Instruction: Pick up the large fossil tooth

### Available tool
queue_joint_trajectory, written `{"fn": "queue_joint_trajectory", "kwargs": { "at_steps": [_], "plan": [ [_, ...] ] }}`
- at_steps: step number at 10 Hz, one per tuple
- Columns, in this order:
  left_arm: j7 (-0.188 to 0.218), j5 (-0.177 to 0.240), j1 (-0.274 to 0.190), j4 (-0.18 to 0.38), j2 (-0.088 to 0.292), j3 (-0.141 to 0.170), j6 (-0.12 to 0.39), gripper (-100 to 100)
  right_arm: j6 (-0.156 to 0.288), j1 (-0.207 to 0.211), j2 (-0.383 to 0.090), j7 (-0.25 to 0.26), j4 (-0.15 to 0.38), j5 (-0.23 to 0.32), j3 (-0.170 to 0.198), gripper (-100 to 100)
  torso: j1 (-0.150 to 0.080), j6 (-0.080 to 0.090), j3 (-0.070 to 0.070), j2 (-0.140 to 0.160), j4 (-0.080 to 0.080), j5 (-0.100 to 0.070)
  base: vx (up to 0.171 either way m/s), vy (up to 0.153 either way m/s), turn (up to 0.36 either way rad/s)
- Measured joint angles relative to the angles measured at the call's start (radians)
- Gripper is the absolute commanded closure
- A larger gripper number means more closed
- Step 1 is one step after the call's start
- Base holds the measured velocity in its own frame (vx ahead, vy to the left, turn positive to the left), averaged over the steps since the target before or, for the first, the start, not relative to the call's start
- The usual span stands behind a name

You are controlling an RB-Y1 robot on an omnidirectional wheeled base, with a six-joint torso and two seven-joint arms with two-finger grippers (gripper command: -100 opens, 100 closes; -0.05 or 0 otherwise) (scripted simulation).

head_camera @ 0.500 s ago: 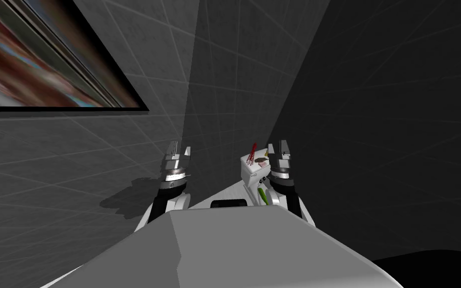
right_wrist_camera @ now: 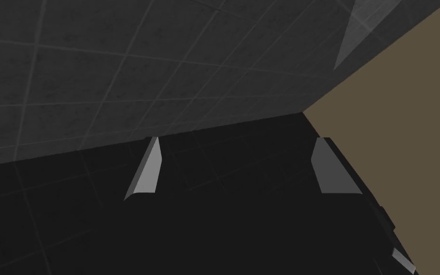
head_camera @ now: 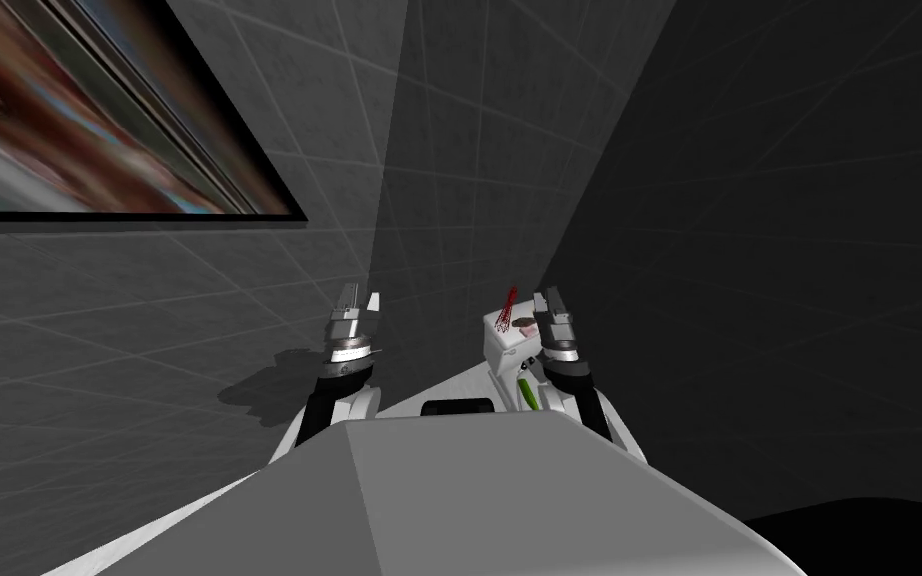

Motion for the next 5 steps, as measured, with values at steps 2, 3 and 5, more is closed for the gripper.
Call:
{"fn": "queue_joint_trajectory", "kwargs": {
  "at_steps": [2, 3, 5],
  "plan": [
    [0.000, 0.000, 0.000, 0.000, 0.000, 0.000, 0.000, 0, -0.002, 0.016, -0.036, 0.027, 0.014, 0.038, -0.008, -100, 0.000, 0.000, 0.000, 0.000, 0.000, 0.000, 0.001, -0.027, 0.112],
    [0.000, 0.000, 0.000, 0.000, 0.000, 0.000, 0.000, 0, -0.002, 0.016, -0.056, 0.043, 0.028, 0.060, -0.014, -100, 0.000, 0.000, 0.000, 0.000, 0.000, 0.000, 0.003, -0.031, 0.107],
    [0.000, 0.000, 0.000, 0.000, 0.000, 0.000, 0.000, 0, -0.007, 0.038, -0.099, 0.076, 0.048, 0.105, -0.026, -100, -0.001, 0.000, 0.000, 0.000, 0.000, 0.000, 0.007, -0.031, 0.096]
  ]
}}
